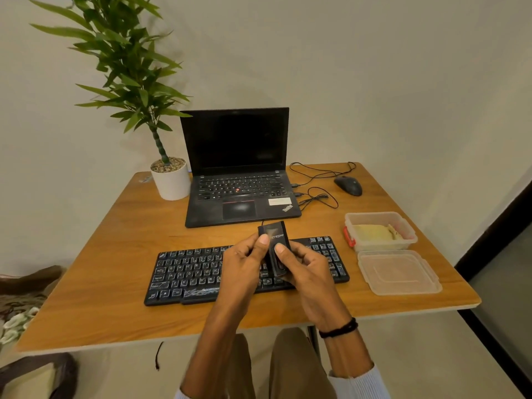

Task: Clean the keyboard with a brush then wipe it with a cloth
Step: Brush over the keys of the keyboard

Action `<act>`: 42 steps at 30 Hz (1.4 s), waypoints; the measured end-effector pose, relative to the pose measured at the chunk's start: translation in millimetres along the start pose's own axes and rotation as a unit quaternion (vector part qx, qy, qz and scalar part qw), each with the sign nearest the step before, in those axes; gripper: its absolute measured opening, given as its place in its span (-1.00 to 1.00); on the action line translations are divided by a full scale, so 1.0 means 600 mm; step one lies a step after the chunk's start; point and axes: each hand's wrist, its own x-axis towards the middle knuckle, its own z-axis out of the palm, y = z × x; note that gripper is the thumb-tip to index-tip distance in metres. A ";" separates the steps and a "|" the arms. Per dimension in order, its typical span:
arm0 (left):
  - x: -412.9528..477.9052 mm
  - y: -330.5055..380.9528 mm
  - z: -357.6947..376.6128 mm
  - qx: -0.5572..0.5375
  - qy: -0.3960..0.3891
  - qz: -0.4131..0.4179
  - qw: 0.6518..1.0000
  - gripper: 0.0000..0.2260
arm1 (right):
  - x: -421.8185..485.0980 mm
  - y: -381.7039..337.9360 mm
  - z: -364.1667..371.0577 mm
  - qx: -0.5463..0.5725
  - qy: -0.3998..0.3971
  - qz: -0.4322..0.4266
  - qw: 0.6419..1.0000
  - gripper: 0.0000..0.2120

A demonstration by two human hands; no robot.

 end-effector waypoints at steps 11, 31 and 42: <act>0.006 -0.012 -0.002 0.009 -0.034 -0.067 0.997 -0.60 | 0.013 0.010 0.001 0.246 0.085 0.058 0.964 -0.62; 0.004 -0.021 -0.018 -0.169 0.088 -0.056 0.980 -0.55 | -0.004 0.021 0.010 -0.062 -0.038 -0.023 0.997 -0.66; -0.009 -0.027 -0.015 -0.158 0.034 -0.115 0.980 -0.65 | -0.006 0.026 0.032 -0.064 -0.016 -0.041 0.997 -0.81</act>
